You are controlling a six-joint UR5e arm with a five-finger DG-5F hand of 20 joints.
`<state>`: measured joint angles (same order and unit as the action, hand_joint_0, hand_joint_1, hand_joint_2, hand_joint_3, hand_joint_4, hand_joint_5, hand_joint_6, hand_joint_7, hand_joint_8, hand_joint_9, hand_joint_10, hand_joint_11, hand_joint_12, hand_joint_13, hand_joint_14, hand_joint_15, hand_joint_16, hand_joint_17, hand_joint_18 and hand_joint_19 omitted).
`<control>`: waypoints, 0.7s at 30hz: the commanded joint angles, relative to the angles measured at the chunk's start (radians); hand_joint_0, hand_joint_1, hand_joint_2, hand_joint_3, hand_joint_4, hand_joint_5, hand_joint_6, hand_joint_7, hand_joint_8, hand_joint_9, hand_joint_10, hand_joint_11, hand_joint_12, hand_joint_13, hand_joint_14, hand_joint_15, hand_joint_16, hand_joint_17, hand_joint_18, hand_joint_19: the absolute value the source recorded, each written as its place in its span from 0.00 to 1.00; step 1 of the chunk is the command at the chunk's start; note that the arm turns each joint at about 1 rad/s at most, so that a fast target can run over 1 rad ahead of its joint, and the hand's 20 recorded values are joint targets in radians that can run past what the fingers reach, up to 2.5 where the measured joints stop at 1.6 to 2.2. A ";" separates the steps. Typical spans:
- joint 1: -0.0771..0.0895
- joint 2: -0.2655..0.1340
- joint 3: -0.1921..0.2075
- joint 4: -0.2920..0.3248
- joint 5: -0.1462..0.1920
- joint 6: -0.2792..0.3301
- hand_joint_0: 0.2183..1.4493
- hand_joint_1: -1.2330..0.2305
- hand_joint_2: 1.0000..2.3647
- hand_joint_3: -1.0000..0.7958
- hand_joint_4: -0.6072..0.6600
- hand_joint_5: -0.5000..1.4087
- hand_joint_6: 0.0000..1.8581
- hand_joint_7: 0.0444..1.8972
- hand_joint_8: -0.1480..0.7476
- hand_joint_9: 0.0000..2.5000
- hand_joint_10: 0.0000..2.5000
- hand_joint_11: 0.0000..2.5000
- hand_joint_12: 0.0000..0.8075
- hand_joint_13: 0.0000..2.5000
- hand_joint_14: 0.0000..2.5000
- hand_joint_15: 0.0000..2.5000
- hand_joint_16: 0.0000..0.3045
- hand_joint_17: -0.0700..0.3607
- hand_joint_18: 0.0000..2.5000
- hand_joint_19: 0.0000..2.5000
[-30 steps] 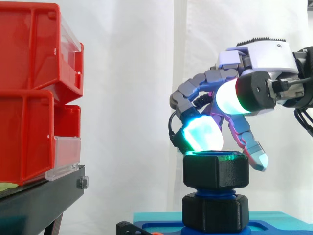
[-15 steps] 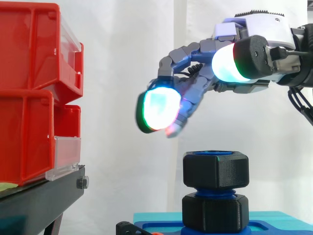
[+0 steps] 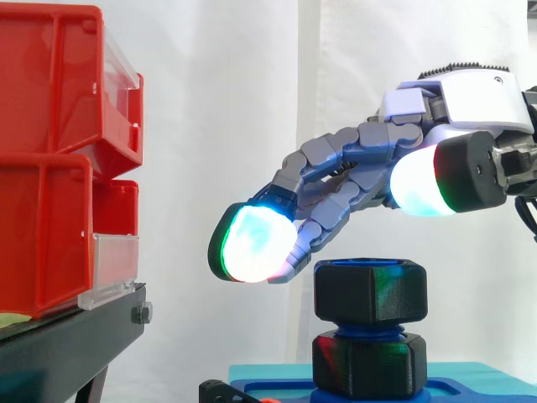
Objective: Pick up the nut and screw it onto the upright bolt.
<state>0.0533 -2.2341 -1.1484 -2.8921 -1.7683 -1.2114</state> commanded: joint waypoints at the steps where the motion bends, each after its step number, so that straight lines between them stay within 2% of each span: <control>1: 0.002 0.001 -0.002 0.001 0.000 0.001 0.20 0.61 0.00 0.28 0.60 0.16 0.27 0.32 0.39 0.18 0.00 0.00 0.37 0.05 0.00 0.00 0.11 0.34 0.00 0.00; 6: 0.002 -0.001 -0.001 0.001 0.000 0.001 0.20 0.61 0.00 0.28 0.61 0.17 0.27 0.33 0.39 0.18 0.00 0.00 0.37 0.05 0.00 0.00 0.11 0.34 0.00 0.00; 11: 0.002 -0.001 -0.002 0.004 0.000 0.001 0.17 0.67 0.00 0.28 0.63 0.18 0.27 0.37 0.42 0.18 0.00 0.00 0.40 0.03 0.00 0.00 0.13 0.37 0.00 0.00; 21: -0.003 -0.001 -0.002 0.004 -0.005 0.003 0.17 0.67 0.00 0.28 0.68 0.20 0.27 0.44 0.43 0.18 0.00 0.00 0.40 0.03 0.00 0.00 0.13 0.37 0.00 0.00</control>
<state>0.0516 -2.2344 -1.1501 -2.8887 -1.7720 -1.2095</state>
